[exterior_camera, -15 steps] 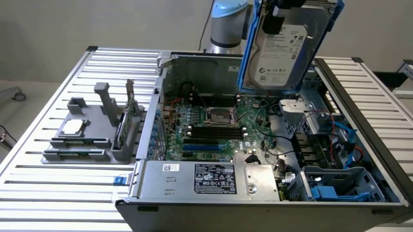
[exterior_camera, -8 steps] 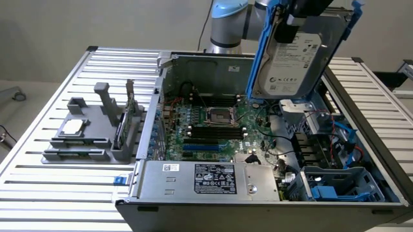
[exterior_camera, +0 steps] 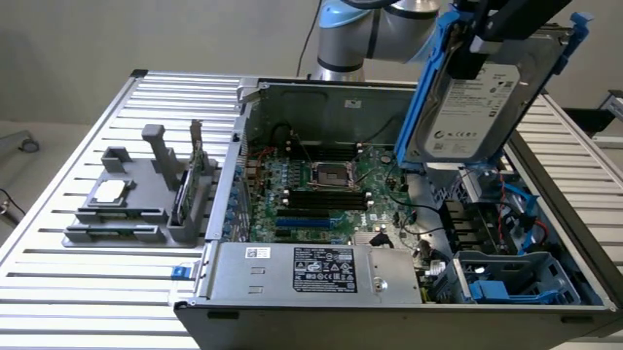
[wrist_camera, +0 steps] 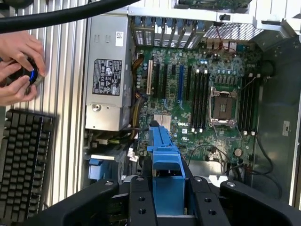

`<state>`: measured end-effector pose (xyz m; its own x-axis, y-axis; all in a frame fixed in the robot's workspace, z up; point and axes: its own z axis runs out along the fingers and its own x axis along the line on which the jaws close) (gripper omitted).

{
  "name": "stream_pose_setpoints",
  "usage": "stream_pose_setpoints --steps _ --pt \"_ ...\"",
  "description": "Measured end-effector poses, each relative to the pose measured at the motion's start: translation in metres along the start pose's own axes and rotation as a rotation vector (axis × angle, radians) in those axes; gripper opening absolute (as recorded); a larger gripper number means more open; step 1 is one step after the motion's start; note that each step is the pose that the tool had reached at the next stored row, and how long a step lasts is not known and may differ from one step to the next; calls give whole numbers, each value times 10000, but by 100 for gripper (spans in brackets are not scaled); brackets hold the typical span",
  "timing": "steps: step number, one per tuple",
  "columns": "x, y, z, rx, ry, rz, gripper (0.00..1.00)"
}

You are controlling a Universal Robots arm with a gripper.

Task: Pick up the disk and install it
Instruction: 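Pick up the disk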

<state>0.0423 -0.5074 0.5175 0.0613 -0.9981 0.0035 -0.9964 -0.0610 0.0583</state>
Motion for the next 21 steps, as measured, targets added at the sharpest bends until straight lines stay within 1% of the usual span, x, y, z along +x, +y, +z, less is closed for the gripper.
stream_pose_setpoints --steps 9,16,21 --pt "226 -265 9 0 0 0 33" --pt "450 -410 28 0 -1 0 33" --pt "630 -490 35 0 0 0 33"
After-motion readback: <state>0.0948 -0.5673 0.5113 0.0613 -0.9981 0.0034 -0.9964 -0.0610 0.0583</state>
